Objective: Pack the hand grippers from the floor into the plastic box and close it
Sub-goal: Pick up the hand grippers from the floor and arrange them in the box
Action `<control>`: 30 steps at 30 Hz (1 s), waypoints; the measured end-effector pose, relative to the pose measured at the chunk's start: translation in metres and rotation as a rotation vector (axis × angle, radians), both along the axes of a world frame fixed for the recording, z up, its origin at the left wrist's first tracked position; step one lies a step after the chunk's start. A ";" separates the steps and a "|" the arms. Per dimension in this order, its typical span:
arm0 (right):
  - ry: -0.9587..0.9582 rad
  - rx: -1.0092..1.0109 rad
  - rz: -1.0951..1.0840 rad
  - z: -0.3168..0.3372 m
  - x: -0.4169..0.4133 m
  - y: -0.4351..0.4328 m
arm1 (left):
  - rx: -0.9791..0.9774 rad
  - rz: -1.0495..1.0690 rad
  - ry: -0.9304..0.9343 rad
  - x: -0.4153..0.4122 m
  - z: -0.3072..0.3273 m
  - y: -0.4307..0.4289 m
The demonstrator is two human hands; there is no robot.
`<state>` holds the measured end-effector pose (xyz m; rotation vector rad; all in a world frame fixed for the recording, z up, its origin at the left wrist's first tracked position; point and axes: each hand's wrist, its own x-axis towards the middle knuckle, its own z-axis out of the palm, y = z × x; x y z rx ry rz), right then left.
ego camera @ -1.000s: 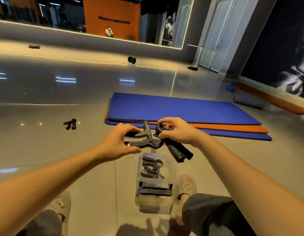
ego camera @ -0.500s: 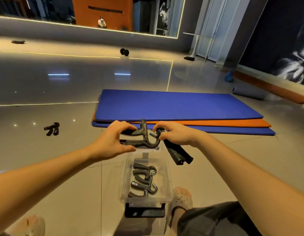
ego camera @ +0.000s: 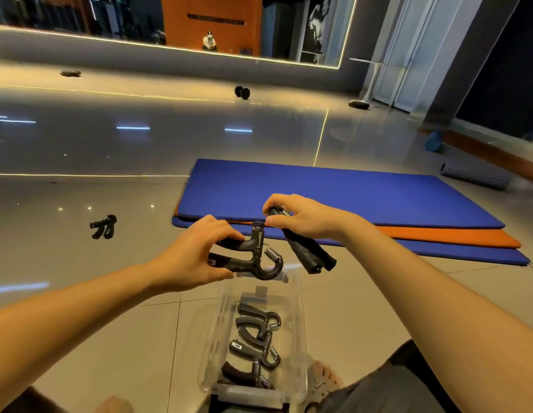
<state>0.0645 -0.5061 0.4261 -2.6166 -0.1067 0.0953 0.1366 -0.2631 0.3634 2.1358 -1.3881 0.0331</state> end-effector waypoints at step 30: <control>0.097 0.034 0.052 -0.028 0.043 -0.020 | 0.062 -0.005 -0.251 0.044 -0.031 -0.032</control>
